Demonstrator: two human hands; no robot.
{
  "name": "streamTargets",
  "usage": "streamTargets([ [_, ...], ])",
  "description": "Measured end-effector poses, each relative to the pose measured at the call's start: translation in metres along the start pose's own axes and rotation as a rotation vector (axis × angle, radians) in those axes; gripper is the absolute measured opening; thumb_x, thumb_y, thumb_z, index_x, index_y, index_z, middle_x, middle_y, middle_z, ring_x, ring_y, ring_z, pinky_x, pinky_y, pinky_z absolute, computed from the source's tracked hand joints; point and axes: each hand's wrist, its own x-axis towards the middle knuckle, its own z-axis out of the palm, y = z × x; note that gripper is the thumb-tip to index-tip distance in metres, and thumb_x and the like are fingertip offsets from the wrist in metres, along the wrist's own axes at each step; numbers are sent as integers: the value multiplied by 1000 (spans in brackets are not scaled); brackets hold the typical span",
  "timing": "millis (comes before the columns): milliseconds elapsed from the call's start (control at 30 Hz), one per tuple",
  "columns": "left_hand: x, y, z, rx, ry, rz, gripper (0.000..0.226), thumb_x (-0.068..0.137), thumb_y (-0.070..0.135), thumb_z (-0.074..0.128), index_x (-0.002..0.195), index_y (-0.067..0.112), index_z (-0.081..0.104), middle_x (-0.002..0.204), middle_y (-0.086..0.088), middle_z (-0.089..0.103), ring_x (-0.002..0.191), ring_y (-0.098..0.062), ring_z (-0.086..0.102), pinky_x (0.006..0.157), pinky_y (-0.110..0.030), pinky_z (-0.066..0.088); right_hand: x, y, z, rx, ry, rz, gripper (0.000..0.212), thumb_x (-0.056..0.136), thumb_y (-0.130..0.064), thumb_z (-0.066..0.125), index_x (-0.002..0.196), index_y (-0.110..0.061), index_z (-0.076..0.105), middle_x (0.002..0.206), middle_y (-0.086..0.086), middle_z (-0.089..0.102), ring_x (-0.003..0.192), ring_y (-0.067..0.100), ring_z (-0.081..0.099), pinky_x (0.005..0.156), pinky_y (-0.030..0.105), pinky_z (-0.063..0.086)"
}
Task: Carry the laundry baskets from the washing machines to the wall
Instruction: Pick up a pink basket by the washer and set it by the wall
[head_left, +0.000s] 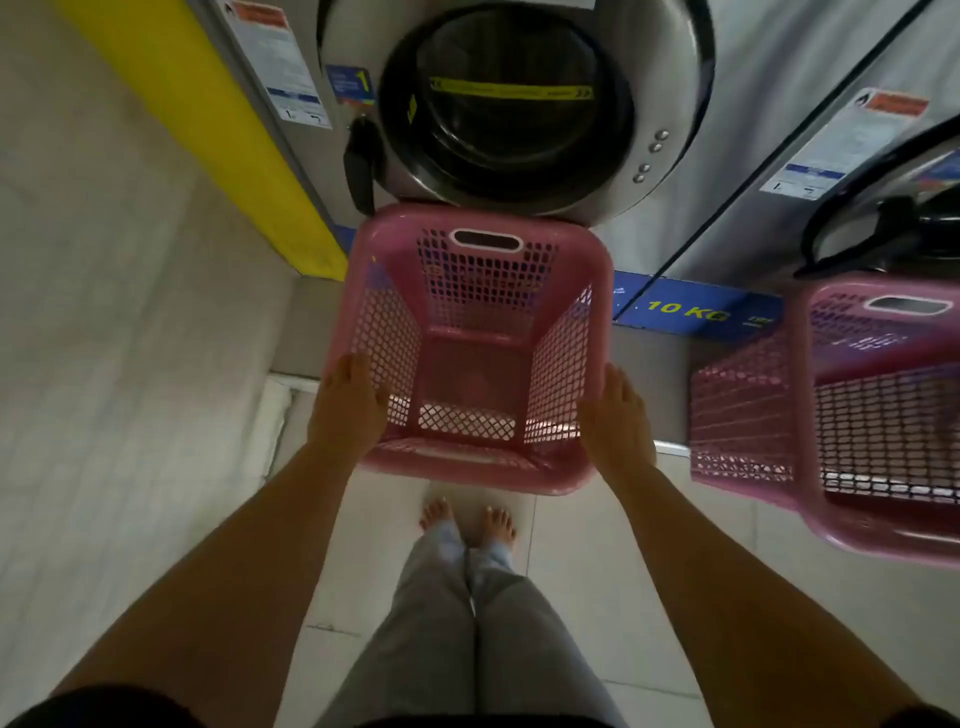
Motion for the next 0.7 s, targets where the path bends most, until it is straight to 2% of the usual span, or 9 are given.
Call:
streamTargets([
  [133,42,-10,7,-7,11,-24,53,93,25,50,137,3,32,139,-27,41,123,-47,45,95,-60,47,27,2,15,-3,14,47,60,94,-27,44,147,-14,20,152,17,34,132,41,42,103,57,41],
  [200,63,-18,12,-3,19,-24,56,92,23,51,140,5,29,142,-28,37,125,-48,42,95,-61,46,40,1,22,1,10,69,64,95,-29,43,151,-19,14,157,16,27,137,41,37,106,58,39],
  [300,85,-27,20,38,3,-7,66,93,26,51,149,13,19,154,-26,22,136,-48,30,101,-64,40,56,3,29,-21,27,66,68,98,-32,42,154,-27,5,162,15,13,141,42,29,107,58,38],
  [433,98,-35,27,24,1,-24,71,94,29,52,154,24,13,161,-18,1,144,-44,16,108,-62,32,68,11,40,21,60,21,64,99,-33,43,153,-36,8,164,10,4,142,41,30,99,60,45],
  [567,104,-47,30,-7,55,32,69,94,23,56,151,33,20,161,-17,6,139,-45,30,99,-61,42,72,19,53,77,124,-9,62,98,-27,48,150,-42,18,163,2,9,130,37,48,84,59,54],
  [700,101,-47,34,-88,111,19,66,94,11,52,150,33,26,156,-12,21,118,-43,53,90,-54,49,73,23,57,91,166,-22,67,94,-13,53,150,-38,26,161,5,18,114,37,59,75,54,57],
])
